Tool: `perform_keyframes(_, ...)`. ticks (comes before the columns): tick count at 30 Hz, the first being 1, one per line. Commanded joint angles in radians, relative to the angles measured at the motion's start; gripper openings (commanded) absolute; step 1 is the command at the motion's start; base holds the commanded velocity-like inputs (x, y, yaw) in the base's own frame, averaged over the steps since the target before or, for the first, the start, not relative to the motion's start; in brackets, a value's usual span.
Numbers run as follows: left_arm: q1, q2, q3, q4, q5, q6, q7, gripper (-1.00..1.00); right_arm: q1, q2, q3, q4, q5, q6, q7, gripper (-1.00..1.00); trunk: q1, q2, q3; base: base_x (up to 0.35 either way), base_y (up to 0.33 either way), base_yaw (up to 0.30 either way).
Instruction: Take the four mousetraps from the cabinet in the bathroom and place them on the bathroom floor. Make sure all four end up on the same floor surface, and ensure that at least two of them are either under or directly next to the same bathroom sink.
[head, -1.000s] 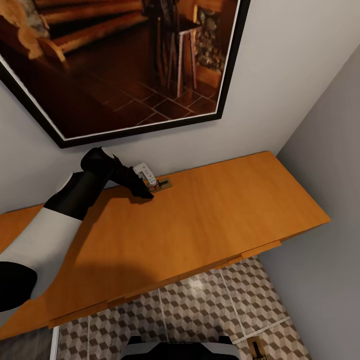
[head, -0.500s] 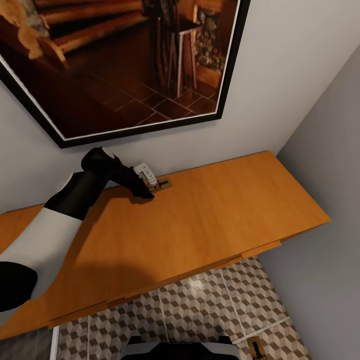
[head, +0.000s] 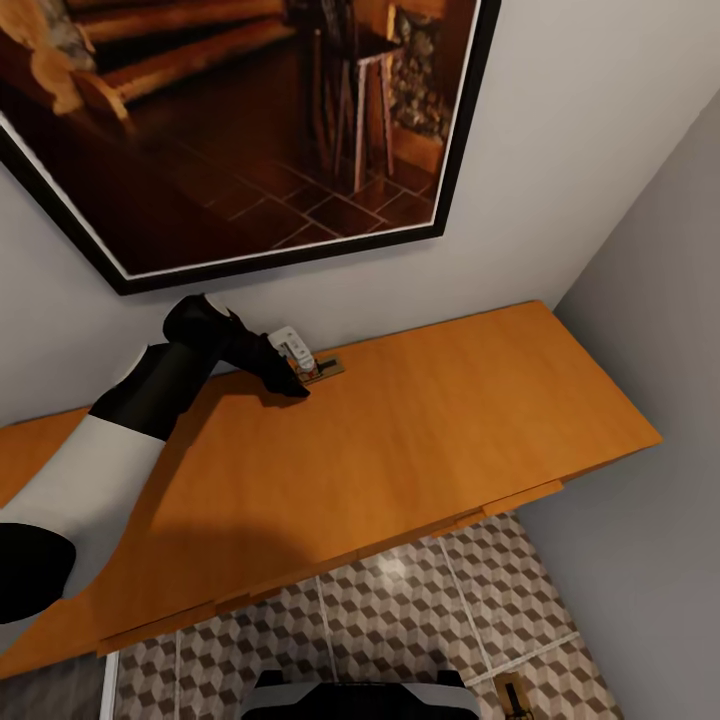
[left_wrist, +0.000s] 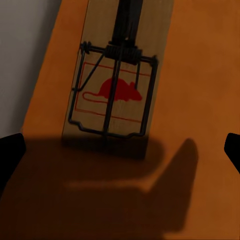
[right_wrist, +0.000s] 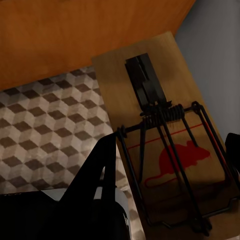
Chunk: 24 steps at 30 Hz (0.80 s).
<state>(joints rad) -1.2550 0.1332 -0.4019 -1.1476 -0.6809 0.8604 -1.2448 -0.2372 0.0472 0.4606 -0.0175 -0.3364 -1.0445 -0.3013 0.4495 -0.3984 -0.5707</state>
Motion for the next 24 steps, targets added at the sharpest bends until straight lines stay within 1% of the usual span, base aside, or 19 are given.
perform_keyframes(1,-0.001,0.000,-0.002,-0.001,-0.008,0.008,-0.008,1.00,-0.001,0.000,0.009,0.001,-0.007,-0.003,-0.004,-1.00,0.000,-0.002,-0.002,0.000,0.000,0.000)
perform_keyframes(13,0.000,0.000,-0.001,-0.003,-0.009,0.008,-0.008,1.00,-0.001,0.000,0.009,0.001,-0.007,-0.003,-0.004,-1.00,0.000,-0.002,-0.015,0.000,0.000,0.000)
perform_keyframes(24,0.000,0.000,-0.001,-0.003,-0.009,0.008,-0.008,1.00,-0.001,0.000,0.009,0.001,-0.007,-0.003,-0.004,-1.00,0.000,-0.002,-0.017,0.000,0.000,0.000)
